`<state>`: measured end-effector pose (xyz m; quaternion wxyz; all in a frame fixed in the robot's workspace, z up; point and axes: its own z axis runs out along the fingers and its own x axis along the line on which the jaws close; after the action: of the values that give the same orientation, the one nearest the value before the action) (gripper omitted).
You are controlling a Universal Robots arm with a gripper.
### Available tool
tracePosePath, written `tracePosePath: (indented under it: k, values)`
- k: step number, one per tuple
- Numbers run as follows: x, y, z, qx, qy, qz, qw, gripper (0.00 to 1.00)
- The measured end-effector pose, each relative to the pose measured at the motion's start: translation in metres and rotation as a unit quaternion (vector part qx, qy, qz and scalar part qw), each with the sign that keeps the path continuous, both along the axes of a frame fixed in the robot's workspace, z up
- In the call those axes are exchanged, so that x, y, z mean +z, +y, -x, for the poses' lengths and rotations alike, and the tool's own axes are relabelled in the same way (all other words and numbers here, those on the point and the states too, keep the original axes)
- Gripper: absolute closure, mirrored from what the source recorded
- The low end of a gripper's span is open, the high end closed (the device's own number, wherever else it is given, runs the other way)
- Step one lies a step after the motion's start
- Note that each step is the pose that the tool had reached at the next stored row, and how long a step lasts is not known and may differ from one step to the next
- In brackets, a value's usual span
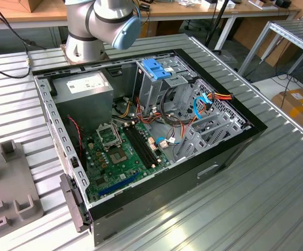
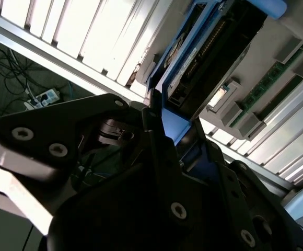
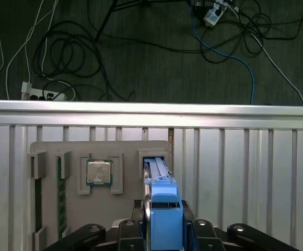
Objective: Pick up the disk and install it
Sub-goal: 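Pick up the disk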
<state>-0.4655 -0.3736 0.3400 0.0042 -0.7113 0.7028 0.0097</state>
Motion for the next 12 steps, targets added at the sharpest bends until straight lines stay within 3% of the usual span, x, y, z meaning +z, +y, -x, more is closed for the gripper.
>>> tracePosePath:
  k: [5,12]
  values:
    - [0.0224,0.0000,0.0000,0.000,0.0000,0.0000,1.00000,0.63]
    - [0.0262,0.0000,0.0000,0.000,0.0001,0.0001,1.00000,0.63]
